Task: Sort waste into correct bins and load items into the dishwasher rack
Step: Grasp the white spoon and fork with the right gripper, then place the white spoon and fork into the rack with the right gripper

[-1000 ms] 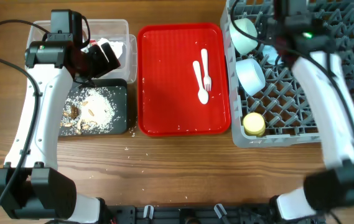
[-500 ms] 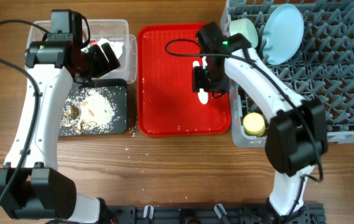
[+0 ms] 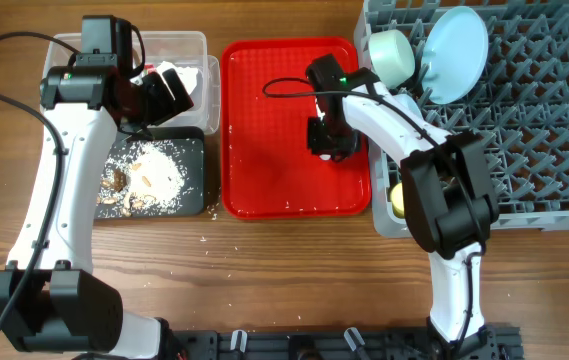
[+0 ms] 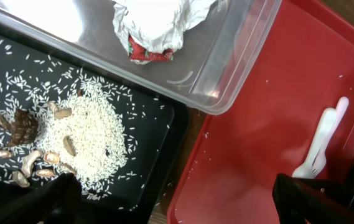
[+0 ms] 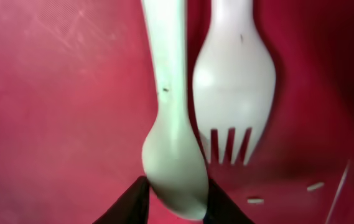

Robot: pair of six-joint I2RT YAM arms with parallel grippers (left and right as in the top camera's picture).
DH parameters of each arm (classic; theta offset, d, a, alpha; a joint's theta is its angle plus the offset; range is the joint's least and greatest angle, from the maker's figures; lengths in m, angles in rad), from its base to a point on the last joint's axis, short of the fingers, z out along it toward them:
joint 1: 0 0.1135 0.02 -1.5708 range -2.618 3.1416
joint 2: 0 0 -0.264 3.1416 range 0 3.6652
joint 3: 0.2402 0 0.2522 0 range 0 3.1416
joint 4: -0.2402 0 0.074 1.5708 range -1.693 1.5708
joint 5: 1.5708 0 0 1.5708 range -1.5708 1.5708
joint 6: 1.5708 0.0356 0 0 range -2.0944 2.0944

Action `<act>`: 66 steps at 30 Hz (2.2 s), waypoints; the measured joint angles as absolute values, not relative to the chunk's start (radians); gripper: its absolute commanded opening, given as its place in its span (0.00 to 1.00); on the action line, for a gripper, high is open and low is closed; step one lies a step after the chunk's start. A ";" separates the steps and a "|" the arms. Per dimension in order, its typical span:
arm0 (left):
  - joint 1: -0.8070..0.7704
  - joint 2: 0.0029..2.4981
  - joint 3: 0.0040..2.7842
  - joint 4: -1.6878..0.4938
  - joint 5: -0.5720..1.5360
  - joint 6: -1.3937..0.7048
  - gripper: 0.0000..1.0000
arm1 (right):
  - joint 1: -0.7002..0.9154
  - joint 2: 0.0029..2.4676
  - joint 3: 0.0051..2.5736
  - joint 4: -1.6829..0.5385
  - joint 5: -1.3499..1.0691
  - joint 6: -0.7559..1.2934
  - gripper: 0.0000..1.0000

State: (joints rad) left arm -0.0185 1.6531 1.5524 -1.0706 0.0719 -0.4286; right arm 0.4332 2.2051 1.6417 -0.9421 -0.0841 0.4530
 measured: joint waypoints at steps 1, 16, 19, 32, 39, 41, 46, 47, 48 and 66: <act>-0.019 1.653 1.552 -1.071 0.072 -0.429 1.00 | 0.433 2.205 1.640 -0.937 -0.081 0.456 0.05; -0.019 1.653 1.552 -1.070 0.072 -0.429 1.00 | 0.432 1.813 1.639 -1.091 -0.101 0.207 0.04; -0.019 1.653 1.552 -1.070 0.072 -0.429 1.00 | 0.402 1.554 1.662 -1.185 -0.004 0.244 0.04; -0.019 1.653 1.552 -1.071 0.072 -0.429 1.00 | -0.007 1.549 1.185 -0.953 0.022 0.692 0.31; -0.019 1.653 1.552 -1.071 0.072 -0.429 1.00 | 0.031 1.531 1.319 -0.989 -0.060 0.495 0.63; -0.019 1.653 1.552 -1.071 0.072 -0.429 1.00 | 0.114 1.495 1.420 -0.985 -0.060 0.413 0.82; -0.019 1.653 1.552 -1.070 0.072 -0.429 1.00 | 0.437 1.527 1.490 -0.890 0.016 0.353 0.82; -0.019 1.653 1.552 -1.071 0.072 -0.429 1.00 | 0.462 1.592 1.490 -0.848 0.032 0.362 0.80; -0.019 1.653 1.552 -1.071 0.072 -0.429 1.00 | 0.465 1.660 1.491 -0.813 0.042 0.374 0.78; -0.019 1.653 1.552 -1.070 0.072 -0.429 1.00 | 0.428 2.125 1.489 -0.690 0.170 0.493 0.43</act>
State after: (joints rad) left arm -0.0185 1.6531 1.5524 -1.0702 0.0719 -0.4286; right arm 0.4282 2.1254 1.4895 -0.6903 0.1699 0.4934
